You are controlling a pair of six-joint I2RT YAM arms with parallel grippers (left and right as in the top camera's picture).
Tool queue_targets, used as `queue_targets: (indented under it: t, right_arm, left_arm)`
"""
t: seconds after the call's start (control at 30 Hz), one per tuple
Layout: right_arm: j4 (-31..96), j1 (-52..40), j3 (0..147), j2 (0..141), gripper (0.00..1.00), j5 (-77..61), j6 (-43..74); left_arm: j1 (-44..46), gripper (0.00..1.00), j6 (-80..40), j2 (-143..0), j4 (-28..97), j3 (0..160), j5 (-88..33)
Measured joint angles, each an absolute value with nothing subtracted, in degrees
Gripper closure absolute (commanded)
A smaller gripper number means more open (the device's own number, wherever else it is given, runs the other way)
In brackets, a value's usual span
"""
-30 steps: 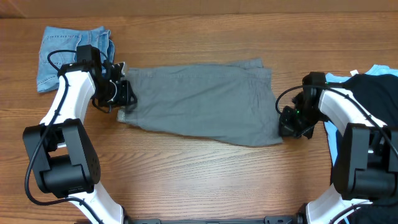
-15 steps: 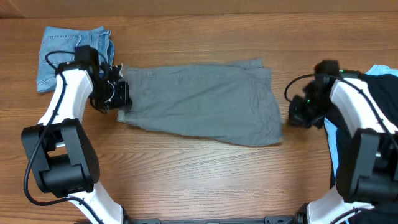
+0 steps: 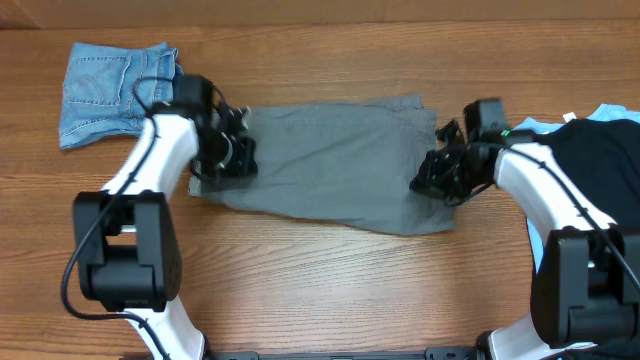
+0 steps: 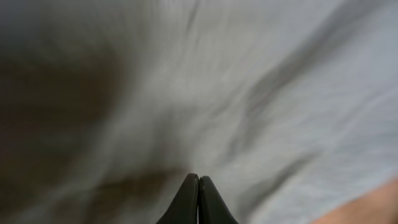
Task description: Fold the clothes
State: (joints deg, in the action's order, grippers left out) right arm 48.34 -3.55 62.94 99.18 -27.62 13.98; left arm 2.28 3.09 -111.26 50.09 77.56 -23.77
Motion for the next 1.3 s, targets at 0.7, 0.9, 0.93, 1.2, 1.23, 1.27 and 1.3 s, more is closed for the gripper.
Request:
queue_targets:
  t: [0.7, 0.9, 0.93, 1.2, 1.23, 1.27, 1.3]
  right_arm:
    - [56.42, 9.58, 54.37, 96.66, 0.96, -14.11, 24.93]
    - [48.71, 6.33, 62.13, 91.55, 0.96, -25.89, 14.98]
    - [46.33, 5.54, 62.57, 91.20, 0.96, -27.79, 14.17]
    - [30.09, -3.60, 62.85, 94.15, 0.95, -34.26, 13.17]
    - [28.12, -5.04, 62.85, 95.37, 0.95, -34.61, 13.96]
    - [26.55, -6.15, 62.85, 96.64, 0.95, -34.76, 14.55]
    - [25.06, -7.20, 62.85, 98.21, 0.95, -34.98, 15.20]
  left_arm:
    - [-2.42, 0.81, -1.61, -111.24, 49.71, 71.94, -17.12]
    - [-2.72, 0.68, -1.52, -111.28, 48.60, 80.44, -24.91]
    - [-2.61, 0.67, -1.58, -111.28, 47.18, 81.56, -26.59]
    - [0.64, 0.76, -1.58, -111.39, 38.74, 82.76, -30.41]
    - [1.06, 0.77, -1.56, -111.44, 37.82, 82.65, -30.41]
    - [1.43, 0.78, -1.58, -111.55, 37.10, 82.61, -30.20]
    - [1.56, 0.78, -1.56, -111.70, 36.60, 82.54, -29.95]
